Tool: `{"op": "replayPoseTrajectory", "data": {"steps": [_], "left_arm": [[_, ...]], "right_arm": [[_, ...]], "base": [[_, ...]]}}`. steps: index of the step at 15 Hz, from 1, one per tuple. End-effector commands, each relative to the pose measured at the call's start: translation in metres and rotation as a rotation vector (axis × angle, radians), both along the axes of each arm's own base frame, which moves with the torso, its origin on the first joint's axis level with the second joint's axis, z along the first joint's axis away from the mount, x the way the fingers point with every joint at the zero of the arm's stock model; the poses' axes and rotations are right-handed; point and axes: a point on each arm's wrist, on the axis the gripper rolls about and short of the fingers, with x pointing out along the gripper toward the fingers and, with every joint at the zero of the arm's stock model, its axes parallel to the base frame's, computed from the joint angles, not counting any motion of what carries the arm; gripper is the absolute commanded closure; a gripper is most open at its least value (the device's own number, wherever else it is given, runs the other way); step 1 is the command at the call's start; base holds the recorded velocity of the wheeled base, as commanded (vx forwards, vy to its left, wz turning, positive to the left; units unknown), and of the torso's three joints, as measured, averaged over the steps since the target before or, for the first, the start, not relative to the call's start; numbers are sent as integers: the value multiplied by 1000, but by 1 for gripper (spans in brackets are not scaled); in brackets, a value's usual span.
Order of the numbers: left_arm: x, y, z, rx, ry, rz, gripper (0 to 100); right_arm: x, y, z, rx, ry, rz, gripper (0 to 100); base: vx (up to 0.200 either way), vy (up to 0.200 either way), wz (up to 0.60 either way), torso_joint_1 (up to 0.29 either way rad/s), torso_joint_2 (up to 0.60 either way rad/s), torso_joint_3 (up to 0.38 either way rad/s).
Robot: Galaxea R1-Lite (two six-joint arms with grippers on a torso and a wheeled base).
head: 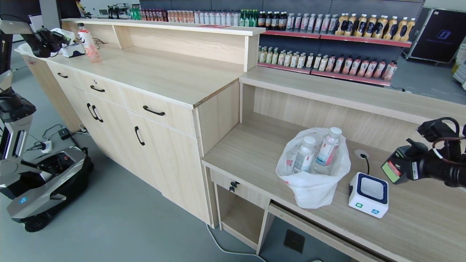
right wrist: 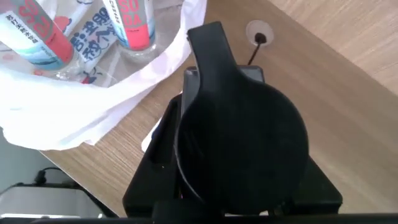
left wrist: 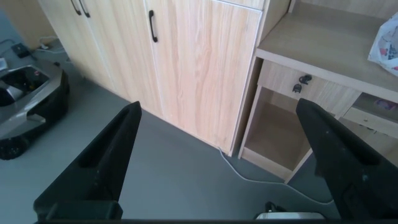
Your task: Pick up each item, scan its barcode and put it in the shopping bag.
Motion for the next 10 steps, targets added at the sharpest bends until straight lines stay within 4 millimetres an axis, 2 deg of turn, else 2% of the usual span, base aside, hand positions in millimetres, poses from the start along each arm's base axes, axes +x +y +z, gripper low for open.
{"op": "replayPoseTrajectory", "data": {"steps": [1, 4, 5, 9, 10], "left_arm": [[0, 0, 0, -1, -1, 0, 0], [0, 0, 0, 1, -1, 0, 0], [0, 0, 0, 1, -1, 0, 0], [0, 0, 0, -1, -1, 0, 0], [0, 0, 0, -1, -1, 0, 0]], "right_arm": [[-31, 4, 23, -65, -78, -16, 100], [-27, 4, 25, -79, -109, -7, 100], [-26, 4, 25, -81, -109, -5, 100], [-9, 2, 1, -66, -45, 10, 100], [-3, 3, -12, -50, -1, 19, 100]], "base": [[0, 0, 0, 0, 0, 0], [0, 0, 600, 1, 1, 1], [0, 0, 0, 0, 0, 0], [0, 0, 0, 0, 0, 0], [0, 0, 0, 0, 0, 0]]}}
